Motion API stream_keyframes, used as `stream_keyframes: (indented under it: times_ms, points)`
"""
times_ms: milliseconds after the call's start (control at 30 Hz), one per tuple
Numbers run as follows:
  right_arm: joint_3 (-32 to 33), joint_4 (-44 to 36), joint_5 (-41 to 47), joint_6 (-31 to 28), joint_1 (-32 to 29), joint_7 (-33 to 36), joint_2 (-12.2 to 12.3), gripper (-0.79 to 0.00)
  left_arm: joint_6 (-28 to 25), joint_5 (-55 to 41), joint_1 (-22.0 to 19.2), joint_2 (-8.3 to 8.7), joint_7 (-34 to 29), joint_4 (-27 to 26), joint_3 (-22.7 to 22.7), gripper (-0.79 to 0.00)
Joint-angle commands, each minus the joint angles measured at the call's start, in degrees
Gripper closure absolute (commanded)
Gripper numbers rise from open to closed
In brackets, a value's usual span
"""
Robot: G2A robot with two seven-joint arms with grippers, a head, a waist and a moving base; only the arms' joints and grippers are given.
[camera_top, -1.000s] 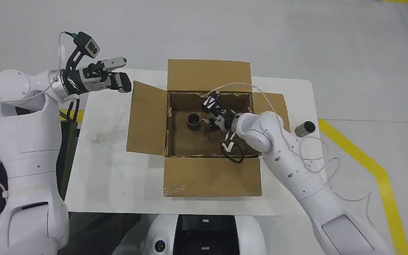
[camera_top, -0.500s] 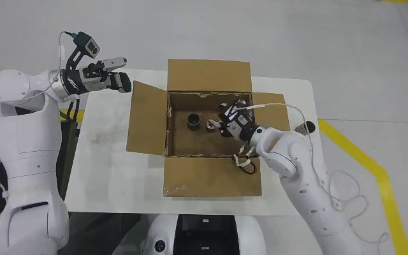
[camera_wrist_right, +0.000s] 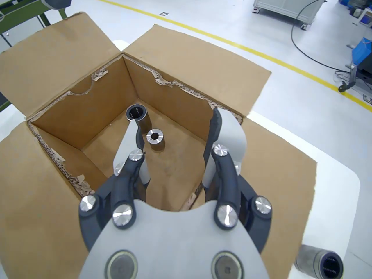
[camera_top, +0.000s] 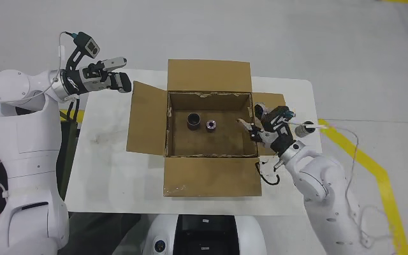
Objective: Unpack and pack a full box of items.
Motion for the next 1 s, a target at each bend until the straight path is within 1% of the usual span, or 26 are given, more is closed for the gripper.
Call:
stream_keyframes:
  times_ms: [0,100,167,200,267,967]
  points:
    - [1.66,-0.66,-0.03,0.54,-2.07,-1.07,0.20,-0.468,0.00,0.00,0.00,0.00,0.00,0.00,0.00,-0.785]
    - [4.03,-0.88,0.85,1.20,-4.66,-2.99,0.44,-0.462,0.00,0.00,0.00,0.00,0.00,0.00,0.00,-0.785]
    - [5.18,-0.73,1.64,1.33,-5.99,-4.09,0.55,-0.419,0.00,0.00,0.00,0.00,0.00,0.00,0.00,-0.785]
    - [5.72,-0.60,1.90,1.29,-6.51,-4.46,0.62,-0.446,0.00,0.00,0.00,0.00,0.00,0.00,0.00,-0.785]
    - [5.88,-0.60,1.91,1.32,-6.66,-4.53,0.64,-0.465,0.00,0.00,0.00,0.00,0.00,0.00,0.00,-0.785]
    - [5.88,-0.60,1.91,1.32,-6.66,-4.53,0.64,-0.465,0.00,0.00,0.00,0.00,0.00,0.00,0.00,-0.785]
